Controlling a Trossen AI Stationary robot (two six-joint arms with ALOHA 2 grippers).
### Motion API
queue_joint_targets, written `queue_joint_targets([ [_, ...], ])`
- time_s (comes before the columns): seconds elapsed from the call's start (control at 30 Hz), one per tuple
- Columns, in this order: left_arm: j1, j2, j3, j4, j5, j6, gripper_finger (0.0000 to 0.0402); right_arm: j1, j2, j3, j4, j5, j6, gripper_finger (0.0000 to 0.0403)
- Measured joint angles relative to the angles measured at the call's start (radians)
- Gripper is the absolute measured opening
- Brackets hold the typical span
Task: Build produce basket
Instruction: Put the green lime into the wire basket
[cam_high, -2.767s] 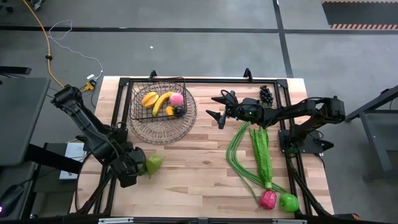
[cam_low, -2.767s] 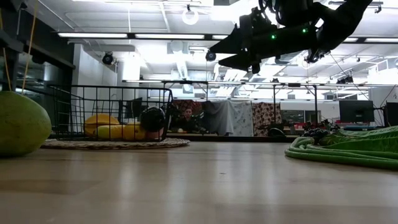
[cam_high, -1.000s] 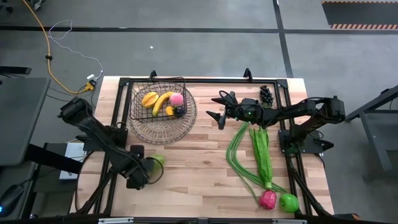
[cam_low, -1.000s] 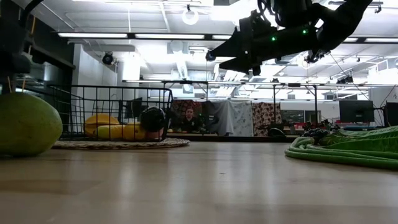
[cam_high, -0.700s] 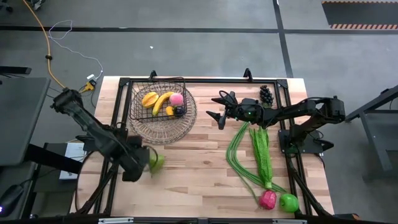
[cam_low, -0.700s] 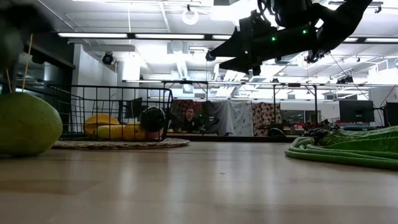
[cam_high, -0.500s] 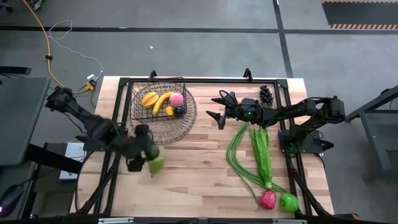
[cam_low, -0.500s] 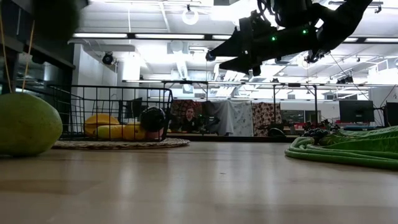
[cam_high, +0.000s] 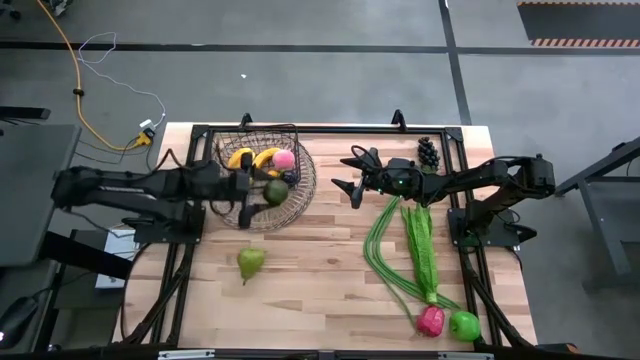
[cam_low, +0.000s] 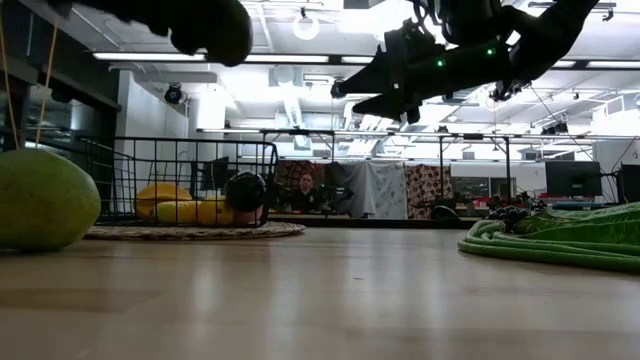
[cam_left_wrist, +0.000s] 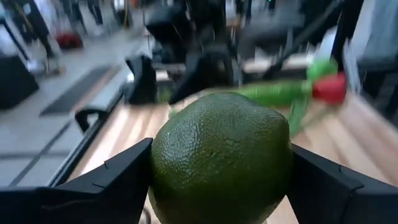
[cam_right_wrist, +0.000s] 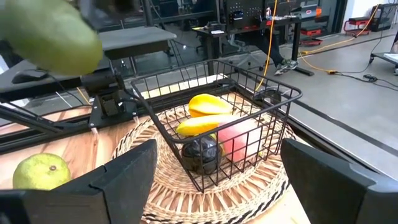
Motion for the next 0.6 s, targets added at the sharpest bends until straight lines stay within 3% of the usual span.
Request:
queue_joint_targets([
  [0.13,0.080,-0.027,-0.156,0.315,0.095,-0.039,0.0297,0.000,0.000,0.000,0.000,0.000,0.000,0.0332],
  [0.23,0.109,-0.031,-0.227,0.459,0.118,-0.091,0.0298,0.000,0.000,0.000,0.001,0.000,-0.001,0.0332],
  [0.6,0.096,-0.031,-0.282,0.514,0.100,-0.127,0.0304,0.000,0.000,0.000,0.008,0.000,-0.038,0.0332],
])
